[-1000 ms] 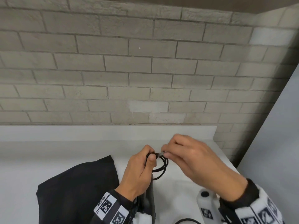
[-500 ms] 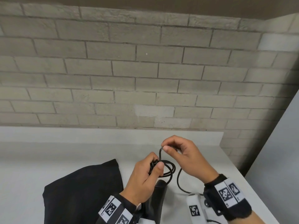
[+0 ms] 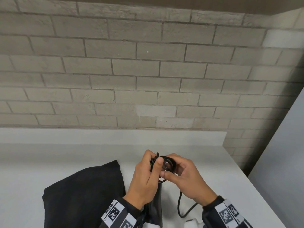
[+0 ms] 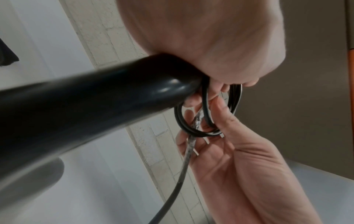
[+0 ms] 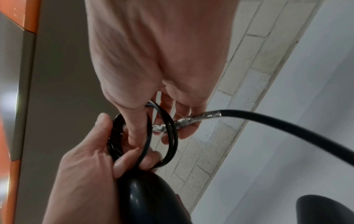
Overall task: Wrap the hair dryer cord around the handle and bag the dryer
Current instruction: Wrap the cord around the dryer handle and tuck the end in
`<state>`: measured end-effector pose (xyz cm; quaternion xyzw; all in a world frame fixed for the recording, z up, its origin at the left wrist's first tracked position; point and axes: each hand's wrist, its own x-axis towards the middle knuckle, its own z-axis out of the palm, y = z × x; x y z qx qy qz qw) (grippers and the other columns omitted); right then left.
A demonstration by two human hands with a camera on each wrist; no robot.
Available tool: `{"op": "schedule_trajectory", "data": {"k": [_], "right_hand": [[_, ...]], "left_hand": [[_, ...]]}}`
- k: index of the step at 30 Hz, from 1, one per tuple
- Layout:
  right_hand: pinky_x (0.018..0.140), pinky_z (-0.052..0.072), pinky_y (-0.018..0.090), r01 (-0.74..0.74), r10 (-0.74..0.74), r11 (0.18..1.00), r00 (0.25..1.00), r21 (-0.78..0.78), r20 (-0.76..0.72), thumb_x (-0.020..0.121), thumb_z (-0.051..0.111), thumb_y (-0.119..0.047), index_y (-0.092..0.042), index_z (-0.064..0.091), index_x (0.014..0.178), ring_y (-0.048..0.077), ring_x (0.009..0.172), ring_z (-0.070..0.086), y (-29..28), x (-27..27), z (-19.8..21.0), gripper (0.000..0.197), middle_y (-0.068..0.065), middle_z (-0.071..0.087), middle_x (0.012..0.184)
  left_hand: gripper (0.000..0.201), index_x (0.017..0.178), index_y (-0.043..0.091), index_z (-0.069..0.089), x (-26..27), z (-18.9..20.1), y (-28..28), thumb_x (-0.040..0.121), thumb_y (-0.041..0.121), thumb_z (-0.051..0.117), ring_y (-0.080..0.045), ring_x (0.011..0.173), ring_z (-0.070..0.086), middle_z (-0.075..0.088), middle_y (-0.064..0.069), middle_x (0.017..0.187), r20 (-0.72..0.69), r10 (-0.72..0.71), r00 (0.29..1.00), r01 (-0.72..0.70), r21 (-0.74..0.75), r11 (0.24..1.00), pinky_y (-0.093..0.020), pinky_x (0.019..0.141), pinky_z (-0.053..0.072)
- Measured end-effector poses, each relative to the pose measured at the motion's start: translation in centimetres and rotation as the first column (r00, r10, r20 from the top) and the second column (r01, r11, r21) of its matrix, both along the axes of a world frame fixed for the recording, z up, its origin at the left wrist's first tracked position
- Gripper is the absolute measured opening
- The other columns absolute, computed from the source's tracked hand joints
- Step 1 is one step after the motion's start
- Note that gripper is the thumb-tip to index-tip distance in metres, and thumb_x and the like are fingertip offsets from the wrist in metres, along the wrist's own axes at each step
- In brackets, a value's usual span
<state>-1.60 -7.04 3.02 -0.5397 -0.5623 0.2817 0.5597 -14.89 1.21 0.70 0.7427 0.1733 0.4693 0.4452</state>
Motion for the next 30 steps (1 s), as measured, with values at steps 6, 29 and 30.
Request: {"op": "schedule_trajectory", "data": {"k": [6, 29, 30], "right_hand": [[0.077, 0.050, 0.025, 0.015, -0.015, 1.000, 1.000, -0.012, -0.009, 0.080, 0.075, -0.002, -0.023, 0.073, 0.088, 0.011, 0.079, 0.064, -0.1, -0.1, 0.3, 0.023, -0.007, 0.067, 0.079], [0.047, 0.046, 0.026, 0.561, -0.547, 0.796, 0.505, 0.229, 0.668, 0.091, 0.054, -0.033, -0.023, 0.070, 0.097, 0.014, 0.069, 0.051, -0.3, -5.1, -1.9, 0.020, -0.006, 0.052, 0.079], [0.056, 0.049, 0.024, 0.551, -0.516, 0.820, 0.592, 0.156, 0.620, 0.094, 0.053, -0.030, -0.022, 0.069, 0.099, 0.012, 0.076, 0.053, -0.1, -5.2, -1.8, 0.019, -0.007, 0.052, 0.084]], "left_hand": [[0.051, 0.111, 0.031, 0.044, -0.1, 0.5, -0.3, 0.087, 0.075, 0.039, -0.004, 0.062, 0.058, 0.063, 0.013, 0.077, -0.002, 0.048, 0.999, -0.048, -0.025, 0.999, -0.019, 0.060, 0.047], [0.032, 0.084, 0.027, 0.050, 0.5, -0.2, -0.5, 0.093, 0.056, 0.041, -0.007, 0.063, 0.053, 0.055, 0.012, 0.072, 0.010, 0.193, 0.981, -0.193, 0.046, 0.980, -0.012, 0.058, 0.039], [0.031, 0.085, 0.029, 0.049, 0.5, -0.3, -0.6, 0.094, 0.057, 0.039, -0.007, 0.064, 0.053, 0.054, 0.010, 0.072, -0.009, 0.208, 0.978, -0.207, 0.070, 0.976, -0.014, 0.059, 0.040]]}}
